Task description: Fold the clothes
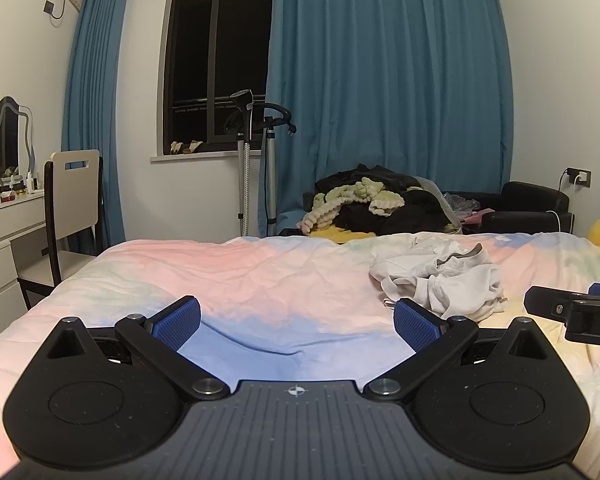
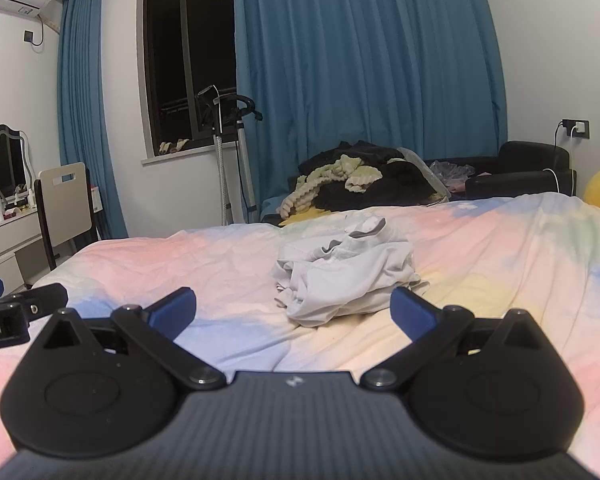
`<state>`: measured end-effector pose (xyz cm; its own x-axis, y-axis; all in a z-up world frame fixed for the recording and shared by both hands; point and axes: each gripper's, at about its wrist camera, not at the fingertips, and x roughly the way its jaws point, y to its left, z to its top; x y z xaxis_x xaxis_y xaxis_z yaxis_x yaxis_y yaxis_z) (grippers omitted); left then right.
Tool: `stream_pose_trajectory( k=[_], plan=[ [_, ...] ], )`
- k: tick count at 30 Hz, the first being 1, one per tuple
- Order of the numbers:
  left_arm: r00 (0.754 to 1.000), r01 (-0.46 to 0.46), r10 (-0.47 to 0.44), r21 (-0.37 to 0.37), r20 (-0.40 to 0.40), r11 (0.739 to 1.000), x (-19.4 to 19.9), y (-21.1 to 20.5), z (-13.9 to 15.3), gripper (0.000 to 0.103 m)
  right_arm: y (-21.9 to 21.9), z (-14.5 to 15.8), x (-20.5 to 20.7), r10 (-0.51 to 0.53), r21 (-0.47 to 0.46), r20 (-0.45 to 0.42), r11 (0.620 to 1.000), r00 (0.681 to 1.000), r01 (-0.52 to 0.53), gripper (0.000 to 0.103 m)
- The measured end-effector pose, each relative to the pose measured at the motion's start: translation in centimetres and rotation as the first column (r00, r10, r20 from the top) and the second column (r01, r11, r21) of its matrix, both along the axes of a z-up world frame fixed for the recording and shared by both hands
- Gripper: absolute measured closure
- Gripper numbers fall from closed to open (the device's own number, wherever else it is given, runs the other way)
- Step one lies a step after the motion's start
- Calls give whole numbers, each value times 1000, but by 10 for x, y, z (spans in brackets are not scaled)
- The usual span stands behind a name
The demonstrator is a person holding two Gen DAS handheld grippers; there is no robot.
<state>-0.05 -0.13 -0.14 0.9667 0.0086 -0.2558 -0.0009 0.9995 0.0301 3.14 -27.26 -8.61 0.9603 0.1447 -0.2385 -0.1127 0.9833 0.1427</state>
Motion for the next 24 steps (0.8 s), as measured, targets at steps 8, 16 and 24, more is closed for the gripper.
stream_pose_trajectory(
  k=[8, 16, 24],
  plan=[
    [1000, -11, 10, -4, -10, 1000, 5, -6, 0, 0, 5, 2, -5, 2, 1, -5, 1000, 1000, -2, 0],
    [1000, -1, 1, 9, -15, 1000, 4, -11, 1, 0, -2, -6, 5, 7, 17, -4, 1000, 1000, -7, 0],
    [1000, 13, -13, 8, -25, 1000, 6, -9, -2, 0, -3, -5, 2, 11, 21, 3, 1000, 1000, -11, 0]
  ],
)
